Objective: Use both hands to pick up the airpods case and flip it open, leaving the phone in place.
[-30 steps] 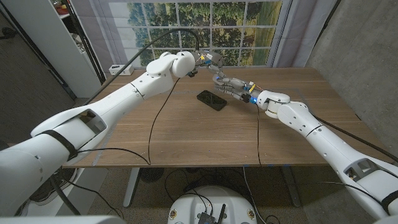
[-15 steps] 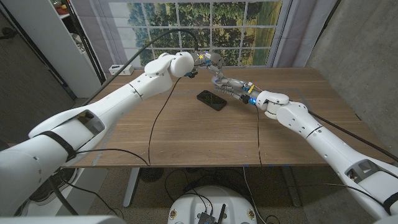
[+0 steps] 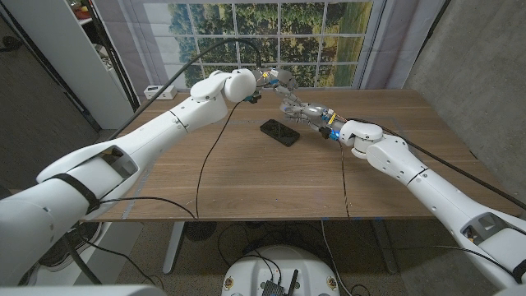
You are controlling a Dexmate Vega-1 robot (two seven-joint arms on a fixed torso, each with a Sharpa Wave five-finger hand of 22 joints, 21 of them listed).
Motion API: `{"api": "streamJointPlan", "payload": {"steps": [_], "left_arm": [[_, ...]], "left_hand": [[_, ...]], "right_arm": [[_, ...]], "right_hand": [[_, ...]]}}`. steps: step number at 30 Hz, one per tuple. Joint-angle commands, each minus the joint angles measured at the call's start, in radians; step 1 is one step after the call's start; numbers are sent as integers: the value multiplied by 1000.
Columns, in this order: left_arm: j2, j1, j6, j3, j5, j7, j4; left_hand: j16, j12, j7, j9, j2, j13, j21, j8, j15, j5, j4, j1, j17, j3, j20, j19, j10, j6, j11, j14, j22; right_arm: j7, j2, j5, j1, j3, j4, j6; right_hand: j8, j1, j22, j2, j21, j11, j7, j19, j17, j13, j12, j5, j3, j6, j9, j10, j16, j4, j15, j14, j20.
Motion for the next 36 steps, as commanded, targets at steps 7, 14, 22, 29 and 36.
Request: {"api": "streamJointPlan", "payload": {"steps": [7,14,22,29,36], "left_arm": [[9,9,55,11,30,10,-25],[11,18,61,3,23,25,-29],[19,30,82,-6,25,38,-44],[28,45,91,-18,13,50,-63],[39,55,66,-33,-18,55,-75]], "left_hand": [[-2,0,-34,34,-22,1,8,-24,-70,-23,33,-15,3,12,-4,17,9,-35,17,18,6],[-14,-13,-10,20,-44,4,9,-90,-63,-56,70,-59,2,1,-6,15,-4,-148,32,16,6],[-21,-26,-3,-2,-44,7,8,-141,-52,-73,89,-85,3,-3,-3,13,-28,-222,35,8,6],[-24,-35,-20,-20,-46,9,7,-181,-46,-87,108,-119,5,-11,-1,10,-40,-284,41,0,6],[-23,-37,-19,-28,-40,10,7,-191,-37,-93,124,-148,7,-16,2,8,-43,-292,43,-3,6]], "right_arm": [[-20,-27,-131,-15,-16,-30,78],[-22,-27,-140,-16,-14,-36,73],[-18,-29,-152,-13,-17,-40,69],[-23,-30,-156,-21,-17,-56,65],[-34,-35,-153,-32,-13,-75,48]], "right_hand": [[61,12,0,3,-3,-7,-77,-6,5,8,7,1,-10,88,138,12,3,0,-168,-3,1],[59,15,0,3,-3,-7,-78,-7,5,11,7,1,-13,87,136,13,4,1,-167,-3,3],[58,17,0,2,-3,-7,-79,-7,4,13,8,1,-17,89,135,15,4,2,-167,-2,3],[57,19,0,3,-3,-6,-79,-8,4,15,9,1,-20,92,133,18,4,3,-167,-3,3],[56,20,0,3,-3,-7,-78,-7,3,17,9,1,-23,93,132,18,4,4,-166,-4,4]]}}
